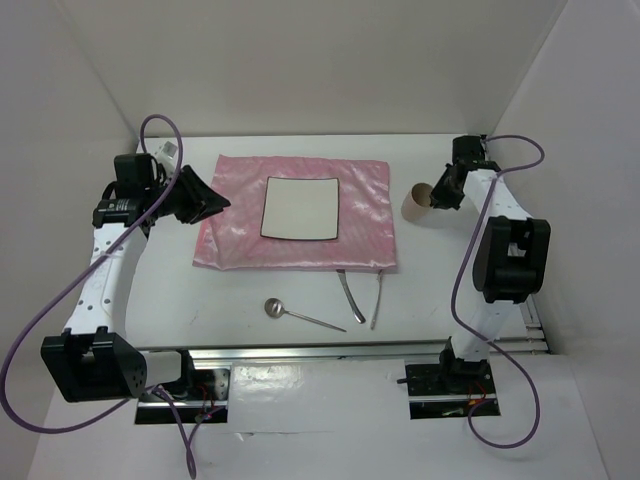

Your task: Set the dinner table for one person

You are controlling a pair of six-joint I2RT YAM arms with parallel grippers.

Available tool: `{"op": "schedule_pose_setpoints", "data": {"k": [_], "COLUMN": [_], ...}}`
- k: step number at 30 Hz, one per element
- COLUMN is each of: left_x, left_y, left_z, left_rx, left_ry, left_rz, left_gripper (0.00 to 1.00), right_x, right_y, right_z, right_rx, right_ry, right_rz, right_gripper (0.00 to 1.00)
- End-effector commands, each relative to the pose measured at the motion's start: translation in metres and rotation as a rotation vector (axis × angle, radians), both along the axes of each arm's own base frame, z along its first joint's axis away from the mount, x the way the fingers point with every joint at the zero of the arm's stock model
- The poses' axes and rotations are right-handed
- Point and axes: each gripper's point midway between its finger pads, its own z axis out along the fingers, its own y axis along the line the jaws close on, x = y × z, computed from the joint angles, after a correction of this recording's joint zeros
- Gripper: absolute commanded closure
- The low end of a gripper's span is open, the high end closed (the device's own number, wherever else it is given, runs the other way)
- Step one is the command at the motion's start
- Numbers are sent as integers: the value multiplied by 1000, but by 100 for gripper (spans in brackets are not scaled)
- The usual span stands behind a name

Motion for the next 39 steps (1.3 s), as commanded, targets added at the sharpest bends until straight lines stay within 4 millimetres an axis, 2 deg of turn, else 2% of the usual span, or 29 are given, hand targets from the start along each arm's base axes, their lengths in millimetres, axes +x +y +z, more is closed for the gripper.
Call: {"op": "schedule_pose_setpoints", "data": {"k": [1,2,4,5,6,7,8,9,10,11,12,13,14,15,16,17,18,19,21,24,25,28,29,31,32,33,36,37,39], "left_x": [5,5,5,5,6,6,6,7,6,5,5,3,2,4,2,1,-1,-1,-4,-12,-15,-15,-17,-15,-14,-14,-14,-14,-15], "left_y": [0,0,1,1,1,1,1,3,4,4,6,6,8,9,9,9,9,9,9,4,4,5,5,5,6,6,4,4,1], "left_z": [13,13,13,13,10,10,10,9,7,5,4,2,-1,2,1,3,2,2,-4,-12,-16,-22,-23,-16,-19,-19,-14,-14,-18], "left_rx": [26,26,33,33,32,32,39,46,51,58,73,72,85,98,97,105,104,104,102,76,76,87,86,88,87,87,79,79,78], "left_ry": [-55,-55,-60,-60,-51,-51,-56,-55,-44,-39,-43,-29,-21,-34,-25,-38,-29,-29,-8,9,12,19,30,12,21,21,10,10,19], "left_rz": [-19,-19,-24,-24,-24,-24,-30,-22,-15,-21,-18,-18,-17,-14,-15,-19,-20,-20,-21,-36,-36,-35,-35,-34,-35,-35,-43,-43,-53], "left_gripper": [54,54,54,54,54,54,54,54,54,54,54,54,54,54,54,54,54,54,54,54,54,54,54,54,54,54,54,54,54], "right_x": [17,20,26,36,41,45,49,61,67,70,82,88,92,104,109,112,117,126,133,139,137,143,141,143,143,143,145,146,146], "right_y": [-2,7,11,25,26,35,41,56,63,67,79,80,91,100,101,109,110,117,118,123,124,130,129,131,131,131,139,141,143], "right_z": [30,38,51,67,72,76,65,80,80,62,77,76,58,72,70,50,47,59,44,44,34,26,24,21,21,21,31,41,59], "right_rx": [-78,-101,-168,-178,-201,-205,-220,-216,-221,-230,-226,-226,-220,-209,-209,-203,-203,-200,-201,-182,-176,-158,-158,-150,-150,-150,-139,-129,-122], "right_ry": [-120,-140,-164,-199,-204,-208,-173,-212,-210,-156,-196,-193,-153,-193,-190,-149,-145,-179,-158,-179,-159,-160,-150,-146,-146,-146,-179,-203,-238], "right_rz": [2,16,25,48,41,66,90,113,133,145,160,161,187,198,198,218,219,224,227,226,234,247,248,255,255,255,267,272,283], "right_gripper": [100,100,100,100,100,100,100,100,100,100,100,100,100,100,100,100,100,100,100,100,100,100,95,78,49,38,20,12,8]}}
